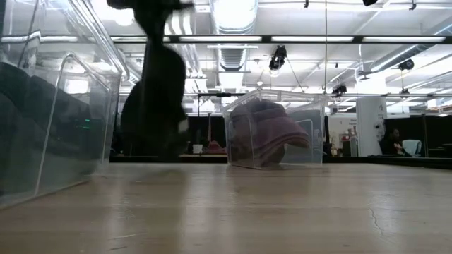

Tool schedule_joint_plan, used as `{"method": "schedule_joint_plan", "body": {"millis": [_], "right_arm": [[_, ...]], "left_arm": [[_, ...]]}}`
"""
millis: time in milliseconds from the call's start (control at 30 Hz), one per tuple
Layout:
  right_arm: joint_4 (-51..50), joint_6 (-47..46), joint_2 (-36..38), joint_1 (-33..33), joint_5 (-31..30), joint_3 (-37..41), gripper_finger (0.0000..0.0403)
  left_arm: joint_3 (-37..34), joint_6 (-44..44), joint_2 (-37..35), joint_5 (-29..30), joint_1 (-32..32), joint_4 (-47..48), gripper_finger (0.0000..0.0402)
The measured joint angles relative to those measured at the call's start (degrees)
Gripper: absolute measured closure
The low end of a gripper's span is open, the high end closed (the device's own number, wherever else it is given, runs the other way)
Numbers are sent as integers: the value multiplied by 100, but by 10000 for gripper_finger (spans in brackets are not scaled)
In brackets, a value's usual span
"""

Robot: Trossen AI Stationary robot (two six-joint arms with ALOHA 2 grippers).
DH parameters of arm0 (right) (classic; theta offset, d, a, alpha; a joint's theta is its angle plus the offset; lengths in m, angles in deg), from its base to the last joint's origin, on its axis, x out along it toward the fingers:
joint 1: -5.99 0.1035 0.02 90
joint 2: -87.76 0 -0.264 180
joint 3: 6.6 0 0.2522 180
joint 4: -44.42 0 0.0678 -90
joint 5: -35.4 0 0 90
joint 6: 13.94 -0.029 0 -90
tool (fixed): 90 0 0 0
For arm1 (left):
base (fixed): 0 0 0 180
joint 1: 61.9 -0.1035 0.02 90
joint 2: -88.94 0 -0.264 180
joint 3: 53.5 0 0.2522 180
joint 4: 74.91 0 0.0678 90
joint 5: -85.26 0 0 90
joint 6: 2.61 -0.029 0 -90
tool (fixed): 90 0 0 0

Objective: Pick & Place hat
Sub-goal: Put the green cap into the bottom transparent bin

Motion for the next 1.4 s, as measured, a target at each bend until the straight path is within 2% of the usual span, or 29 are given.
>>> {"method": "schedule_joint_plan", "body": {"millis": [233,500,733,933,1033,1200,1400], "right_arm": [[10,-3,-4,-2,0,0,360],[24,-24,-4,-2,-5,0,360],[23,-294,-12,-1,-5,0,360],[22,-344,-19,-1,-5,0,360],[19,-689,-20,0,-3,0,360],[-11,-1065,-20,0,99,0,360],[-11,-1080,-20,0,153,0,360]], "left_arm": [[1080,-547,-629,687,873,10,395],[2038,-1483,-646,777,1614,12,395],[2428,-2274,-416,763,2098,12,395],[2518,-2755,-126,499,2599,15,395],[2563,-3257,25,500,2899,18,395],[2819,-3947,174,1013,3297,13,395],[3352,-4812,283,2222,3475,1,395]]}}
